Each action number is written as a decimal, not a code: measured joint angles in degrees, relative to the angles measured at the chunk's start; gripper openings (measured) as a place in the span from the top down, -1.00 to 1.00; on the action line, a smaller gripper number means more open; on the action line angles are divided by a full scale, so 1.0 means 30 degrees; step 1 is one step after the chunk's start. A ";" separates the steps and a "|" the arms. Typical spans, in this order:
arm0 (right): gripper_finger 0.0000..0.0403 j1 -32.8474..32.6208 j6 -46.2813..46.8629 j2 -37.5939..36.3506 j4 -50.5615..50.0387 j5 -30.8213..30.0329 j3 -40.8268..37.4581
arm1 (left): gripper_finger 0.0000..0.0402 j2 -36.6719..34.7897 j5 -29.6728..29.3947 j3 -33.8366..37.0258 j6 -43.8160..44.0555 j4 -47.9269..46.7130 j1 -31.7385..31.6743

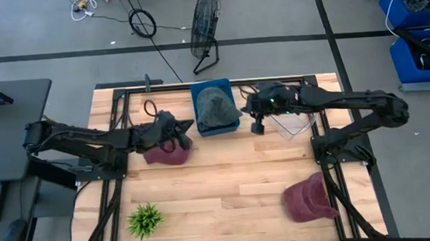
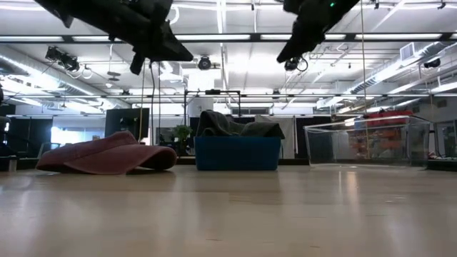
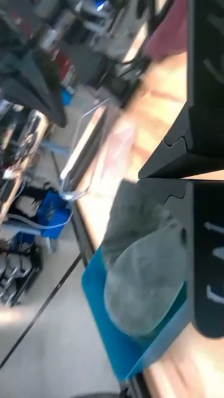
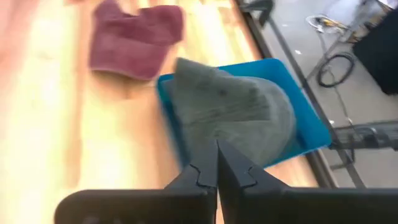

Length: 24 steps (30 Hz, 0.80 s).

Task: Pick & Place hat
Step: Put the left red cap into the transparent bin

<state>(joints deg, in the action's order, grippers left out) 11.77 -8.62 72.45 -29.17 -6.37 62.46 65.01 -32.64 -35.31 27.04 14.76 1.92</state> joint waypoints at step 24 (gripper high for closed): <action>0.86 -0.5702 0.2196 -0.0217 -0.3314 0.1238 0.0010 | 0.99 0.1036 -0.0544 -0.6153 0.1389 -1.2670 0.8037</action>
<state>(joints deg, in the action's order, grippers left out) -5.34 -2.03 71.80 -39.11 -2.66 62.49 68.12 -34.27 -53.77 31.20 -23.25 26.03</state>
